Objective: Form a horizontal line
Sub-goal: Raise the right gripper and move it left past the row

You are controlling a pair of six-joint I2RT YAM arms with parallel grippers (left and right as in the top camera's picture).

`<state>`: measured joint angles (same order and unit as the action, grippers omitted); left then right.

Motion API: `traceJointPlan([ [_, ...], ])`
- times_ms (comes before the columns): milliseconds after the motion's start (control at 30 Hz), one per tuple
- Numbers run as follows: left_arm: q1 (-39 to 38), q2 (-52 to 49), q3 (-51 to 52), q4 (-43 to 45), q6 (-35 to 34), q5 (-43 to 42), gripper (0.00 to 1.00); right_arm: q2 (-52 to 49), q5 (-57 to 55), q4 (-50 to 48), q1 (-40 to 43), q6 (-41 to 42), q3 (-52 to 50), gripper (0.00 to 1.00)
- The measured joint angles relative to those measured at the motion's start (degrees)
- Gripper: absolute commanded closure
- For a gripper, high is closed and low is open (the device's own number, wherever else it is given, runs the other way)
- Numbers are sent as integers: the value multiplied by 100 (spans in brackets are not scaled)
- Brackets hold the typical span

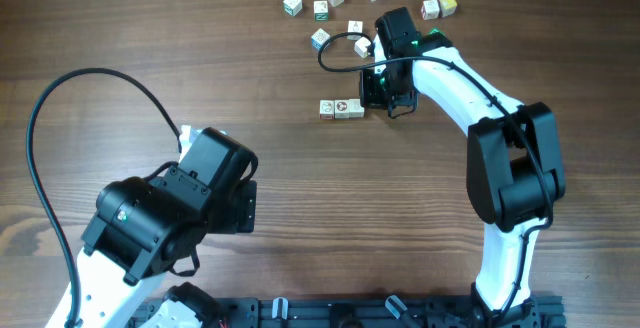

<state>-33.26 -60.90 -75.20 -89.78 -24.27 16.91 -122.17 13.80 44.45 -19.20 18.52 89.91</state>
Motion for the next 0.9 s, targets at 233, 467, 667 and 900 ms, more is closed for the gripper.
traceJointPlan([
  [233,0,0,0,0,0,0,0,0,-901,-195,-4,529,0,95],
  [467,0,0,0,0,0,0,0,2,-933,-494,-4,575,0,95],
  [667,0,0,0,0,0,0,0,2,-136,-942,-4,144,0,95],
  [900,0,0,0,0,0,0,0,2,286,-1003,-4,-24,0,95],
])
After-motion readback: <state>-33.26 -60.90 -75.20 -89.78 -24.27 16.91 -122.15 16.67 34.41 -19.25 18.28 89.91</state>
